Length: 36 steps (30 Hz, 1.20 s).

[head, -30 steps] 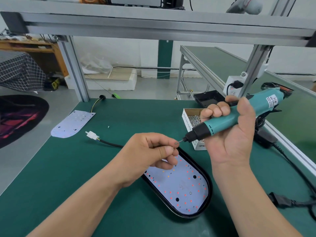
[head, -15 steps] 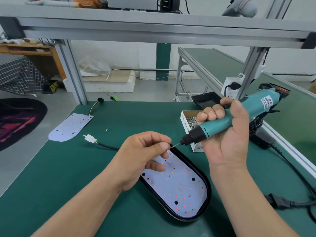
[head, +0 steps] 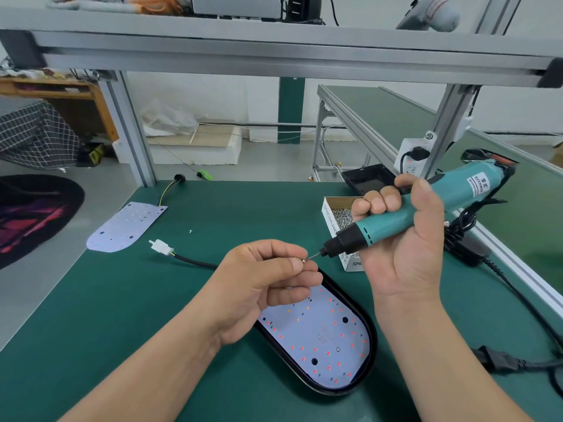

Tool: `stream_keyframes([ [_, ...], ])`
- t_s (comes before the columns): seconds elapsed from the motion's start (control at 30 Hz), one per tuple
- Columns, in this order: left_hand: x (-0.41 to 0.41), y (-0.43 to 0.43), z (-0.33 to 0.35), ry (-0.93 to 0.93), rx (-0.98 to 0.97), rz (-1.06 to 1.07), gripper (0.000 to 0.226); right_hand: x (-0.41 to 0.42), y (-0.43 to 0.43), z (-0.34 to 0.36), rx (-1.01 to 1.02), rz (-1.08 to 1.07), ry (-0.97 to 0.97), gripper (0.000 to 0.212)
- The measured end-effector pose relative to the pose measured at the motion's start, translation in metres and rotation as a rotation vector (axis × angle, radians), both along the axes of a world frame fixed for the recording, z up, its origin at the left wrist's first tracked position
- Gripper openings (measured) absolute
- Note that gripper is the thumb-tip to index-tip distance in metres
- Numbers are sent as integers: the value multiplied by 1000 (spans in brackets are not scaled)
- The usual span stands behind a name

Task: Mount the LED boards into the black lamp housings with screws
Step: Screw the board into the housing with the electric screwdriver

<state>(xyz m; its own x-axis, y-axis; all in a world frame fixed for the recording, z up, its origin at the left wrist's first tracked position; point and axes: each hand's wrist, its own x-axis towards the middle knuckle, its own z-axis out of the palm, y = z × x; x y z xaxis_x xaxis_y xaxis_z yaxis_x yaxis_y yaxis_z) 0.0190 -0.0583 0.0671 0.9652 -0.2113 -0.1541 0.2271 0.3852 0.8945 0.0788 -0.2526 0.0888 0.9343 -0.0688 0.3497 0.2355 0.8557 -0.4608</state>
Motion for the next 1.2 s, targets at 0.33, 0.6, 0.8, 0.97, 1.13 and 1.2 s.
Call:
stream_keyframes([
  [0.33, 1, -1, -2, 32, -18, 38, 11, 0, 0, -1, -1, -13, 3, 20],
  [0.6, 2, -2, -4, 44, -28, 37, 10, 0, 2, -2, -12, -13, 11, 20],
  [0.8, 3, -2, -6, 30, 16, 74, 13, -1, 4, -1, -75, -37, -14, 18],
  [0.97, 4, 0, -8, -49, 96, 165, 12, -2, 10, -1, -109, -78, -30, 26],
  [1.13, 6, -2, -11, -145, 262, 252, 12, 0, 16, -6, -69, -112, 57, 32],
  [1.2, 6, -3, -12, -165, 294, 253, 13, 0, 16, -8, -49, -120, 88, 31],
])
